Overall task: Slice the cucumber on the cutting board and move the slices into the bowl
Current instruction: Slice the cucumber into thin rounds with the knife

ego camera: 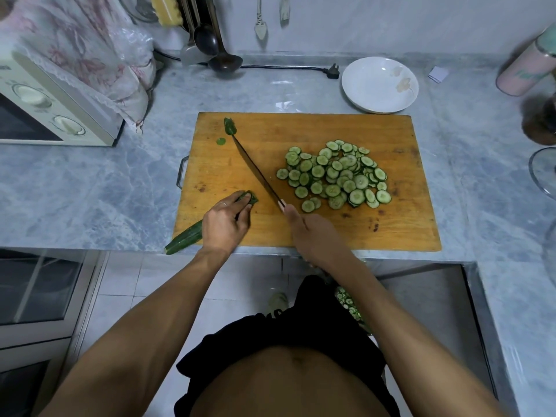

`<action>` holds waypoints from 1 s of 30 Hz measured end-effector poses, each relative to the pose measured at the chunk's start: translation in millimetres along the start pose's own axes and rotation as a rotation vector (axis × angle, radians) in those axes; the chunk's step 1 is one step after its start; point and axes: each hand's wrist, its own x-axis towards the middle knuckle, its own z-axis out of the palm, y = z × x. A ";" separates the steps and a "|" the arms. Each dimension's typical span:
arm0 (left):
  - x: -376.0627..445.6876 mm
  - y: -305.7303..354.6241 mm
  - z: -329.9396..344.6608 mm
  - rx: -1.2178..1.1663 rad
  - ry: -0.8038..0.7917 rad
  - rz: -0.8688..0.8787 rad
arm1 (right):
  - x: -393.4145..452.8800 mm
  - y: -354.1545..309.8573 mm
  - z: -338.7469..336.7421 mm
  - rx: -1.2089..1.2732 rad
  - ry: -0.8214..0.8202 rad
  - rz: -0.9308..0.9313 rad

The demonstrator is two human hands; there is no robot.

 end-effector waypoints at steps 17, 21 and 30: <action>-2.6 2.0 -1.1 0.016 -0.032 -0.027 | -15.0 -11.1 10.8 -0.067 -0.107 -0.030; -3.8 1.9 0.8 0.027 -0.016 0.009 | -10.4 -9.6 14.5 -0.015 -0.108 0.023; -4.2 0.4 4.4 0.036 -0.014 0.016 | 10.3 -15.2 29.7 0.025 -0.073 0.072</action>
